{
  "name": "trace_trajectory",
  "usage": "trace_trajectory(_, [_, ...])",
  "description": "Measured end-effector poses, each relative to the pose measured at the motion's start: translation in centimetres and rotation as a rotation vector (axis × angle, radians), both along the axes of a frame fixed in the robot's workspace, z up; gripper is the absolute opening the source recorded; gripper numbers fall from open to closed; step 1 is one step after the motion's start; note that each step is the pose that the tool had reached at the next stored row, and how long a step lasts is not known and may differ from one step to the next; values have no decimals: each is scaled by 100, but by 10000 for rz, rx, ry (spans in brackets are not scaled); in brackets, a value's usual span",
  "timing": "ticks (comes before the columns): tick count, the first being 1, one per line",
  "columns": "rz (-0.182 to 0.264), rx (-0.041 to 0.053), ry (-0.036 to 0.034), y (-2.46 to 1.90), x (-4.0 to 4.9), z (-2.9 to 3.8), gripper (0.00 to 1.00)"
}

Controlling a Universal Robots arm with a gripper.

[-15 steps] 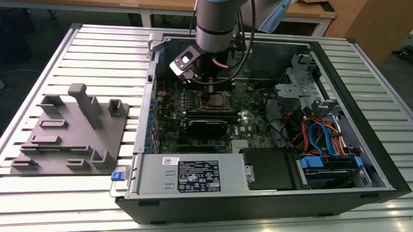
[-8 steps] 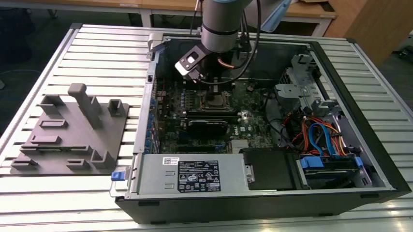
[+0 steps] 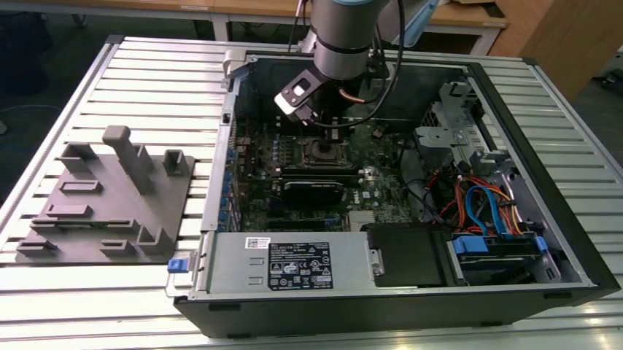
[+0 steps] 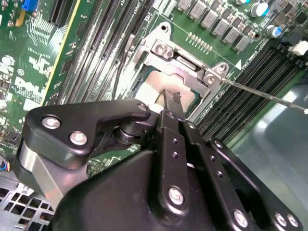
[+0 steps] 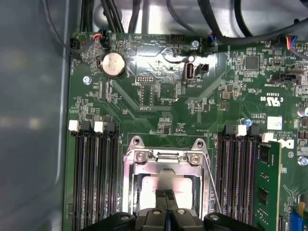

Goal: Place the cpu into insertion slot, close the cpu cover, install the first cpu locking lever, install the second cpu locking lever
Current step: 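Close the cpu cover, then install the first cpu locking lever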

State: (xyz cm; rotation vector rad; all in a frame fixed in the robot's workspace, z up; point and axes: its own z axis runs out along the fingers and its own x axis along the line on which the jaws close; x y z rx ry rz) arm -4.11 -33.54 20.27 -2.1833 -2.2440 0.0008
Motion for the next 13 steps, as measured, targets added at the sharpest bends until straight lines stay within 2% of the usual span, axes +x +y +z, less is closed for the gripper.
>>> trace_trajectory(13, [103,0,1,0,0,54,10])
